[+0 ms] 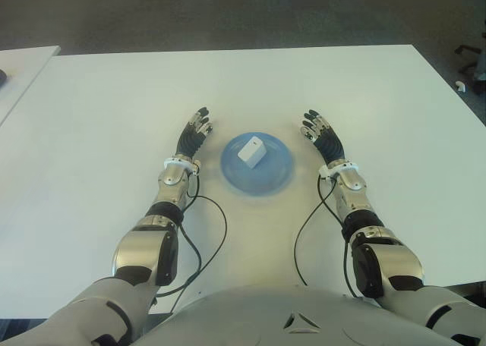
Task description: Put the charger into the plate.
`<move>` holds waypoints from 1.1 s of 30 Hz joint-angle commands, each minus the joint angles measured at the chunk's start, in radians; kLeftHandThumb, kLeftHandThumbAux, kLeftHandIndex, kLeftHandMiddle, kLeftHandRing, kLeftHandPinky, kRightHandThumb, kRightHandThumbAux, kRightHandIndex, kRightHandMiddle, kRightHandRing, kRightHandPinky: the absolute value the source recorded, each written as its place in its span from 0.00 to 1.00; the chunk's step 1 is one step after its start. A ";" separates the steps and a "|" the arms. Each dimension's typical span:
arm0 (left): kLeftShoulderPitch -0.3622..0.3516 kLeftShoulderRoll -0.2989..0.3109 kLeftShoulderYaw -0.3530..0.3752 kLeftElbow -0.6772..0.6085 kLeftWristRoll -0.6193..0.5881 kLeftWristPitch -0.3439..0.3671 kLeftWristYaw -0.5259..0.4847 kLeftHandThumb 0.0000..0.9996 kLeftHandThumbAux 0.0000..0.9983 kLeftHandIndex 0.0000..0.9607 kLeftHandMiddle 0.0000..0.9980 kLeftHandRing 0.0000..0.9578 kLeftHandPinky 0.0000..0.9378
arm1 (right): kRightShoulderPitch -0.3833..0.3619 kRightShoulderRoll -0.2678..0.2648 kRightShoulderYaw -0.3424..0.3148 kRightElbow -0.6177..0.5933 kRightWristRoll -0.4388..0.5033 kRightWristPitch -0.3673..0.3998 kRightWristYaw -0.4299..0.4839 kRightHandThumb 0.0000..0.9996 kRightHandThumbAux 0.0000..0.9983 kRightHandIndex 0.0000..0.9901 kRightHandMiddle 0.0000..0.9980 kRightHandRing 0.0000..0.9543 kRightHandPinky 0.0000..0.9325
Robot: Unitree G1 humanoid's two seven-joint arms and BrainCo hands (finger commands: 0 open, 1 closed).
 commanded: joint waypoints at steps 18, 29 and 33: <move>0.004 -0.008 0.012 0.022 -0.021 0.032 -0.009 0.00 0.61 0.00 0.00 0.00 0.00 | 0.010 -0.002 0.001 0.023 -0.001 0.034 -0.005 0.00 0.72 0.00 0.08 0.07 0.07; 0.004 -0.009 0.012 0.021 -0.034 0.030 -0.022 0.00 0.62 0.00 0.00 0.00 0.00 | 0.010 -0.003 0.003 0.023 -0.003 0.038 -0.008 0.00 0.71 0.00 0.09 0.08 0.08; 0.004 -0.009 0.011 0.021 -0.036 0.029 -0.026 0.00 0.62 0.00 0.00 0.00 0.00 | 0.010 -0.003 0.004 0.023 -0.005 0.037 -0.012 0.00 0.70 0.00 0.09 0.08 0.07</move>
